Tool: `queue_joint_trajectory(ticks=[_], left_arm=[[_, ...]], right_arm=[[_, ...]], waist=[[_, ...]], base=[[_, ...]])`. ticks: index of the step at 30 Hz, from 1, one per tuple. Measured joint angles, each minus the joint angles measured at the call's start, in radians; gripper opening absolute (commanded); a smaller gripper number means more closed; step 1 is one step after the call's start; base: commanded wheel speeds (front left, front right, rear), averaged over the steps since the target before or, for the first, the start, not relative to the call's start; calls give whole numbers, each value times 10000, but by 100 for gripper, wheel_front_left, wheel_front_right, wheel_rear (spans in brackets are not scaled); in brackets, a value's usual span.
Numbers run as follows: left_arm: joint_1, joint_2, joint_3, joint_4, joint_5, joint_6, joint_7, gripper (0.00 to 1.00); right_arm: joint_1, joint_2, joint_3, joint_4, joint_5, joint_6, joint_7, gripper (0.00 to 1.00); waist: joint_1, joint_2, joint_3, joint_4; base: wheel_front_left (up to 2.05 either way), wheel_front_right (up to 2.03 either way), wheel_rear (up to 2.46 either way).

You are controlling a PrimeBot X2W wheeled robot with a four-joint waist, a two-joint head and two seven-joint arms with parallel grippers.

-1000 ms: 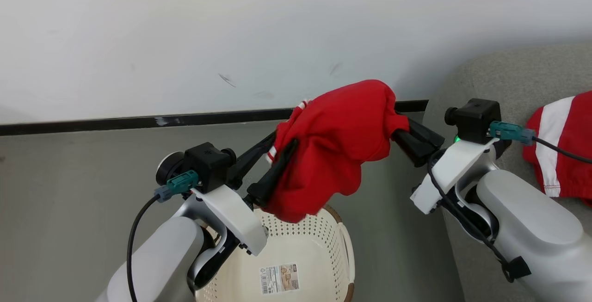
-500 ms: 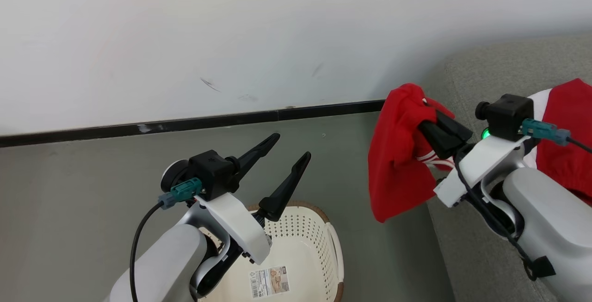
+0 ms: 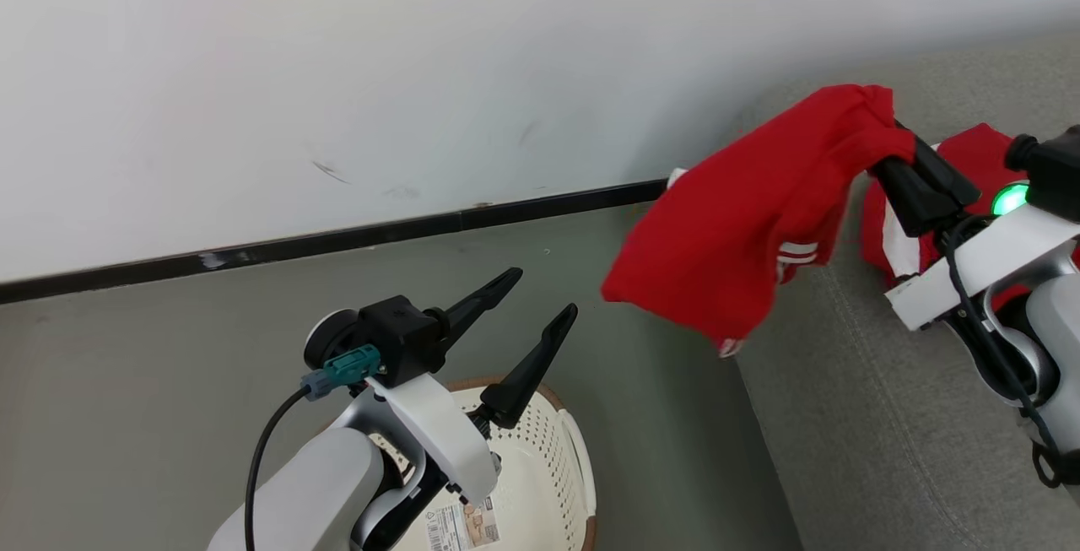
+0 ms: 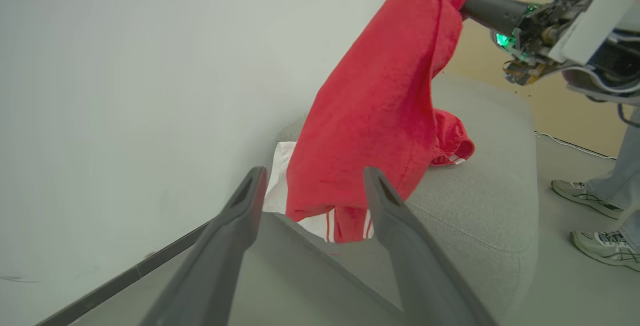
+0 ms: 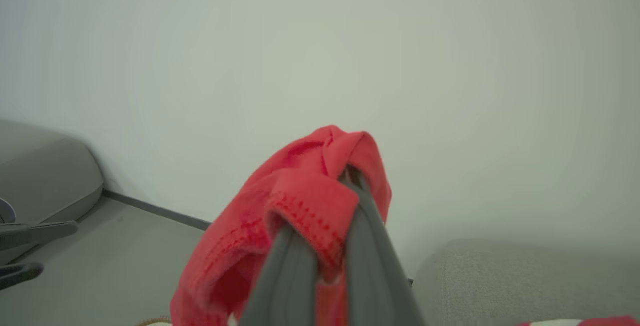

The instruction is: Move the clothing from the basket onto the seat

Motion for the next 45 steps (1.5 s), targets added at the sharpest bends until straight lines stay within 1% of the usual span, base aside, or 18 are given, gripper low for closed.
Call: queue_joint_trajectory(ticks=[6,13,18,26,30,35,42,45], left_arm=[[4,38,-58,-54,0,-6,-2,100],[5,77,-178,-75,0,-8,-2,100],[11,105,-207,-90,-4,-8,0,100],[24,236,-192,-174,-6,-8,2,100],[42,265,-182,-209,-6,-8,48,100],[179,357,-138,-276,-6,-2,61,100],[182,493,-96,-506,-6,8,132,100],[182,587,-82,-569,-6,10,219,100]], right_arm=[[376,-88,-656,-351,-249,0,0,0],[662,-159,-1143,-872,-479,0,-2,0],[691,-332,-1463,-1260,-677,0,-2,0],[641,-755,-1699,-1891,-953,0,-25,0],[482,-1127,-1825,-2173,-1043,0,-27,0],[-178,-1659,-2010,-2479,-1126,0,-27,0],[-572,-2094,-2197,-2414,-1110,0,-27,0],[-863,-2136,-2472,-2391,-1018,0,-27,0]], waist=[[0,0,-30,-360],[0,0,-56,-801],[0,0,-53,-1121],[0,0,10,-1619],[0,0,67,-1845],[0,0,171,-2080],[0,0,368,-2266],[0,0,492,-2321]], base=[[0,0,0],[0,0,0],[0,0,0],[0,0,0],[0,0,0],[0,0,0],[0,0,0],[0,0,0]])
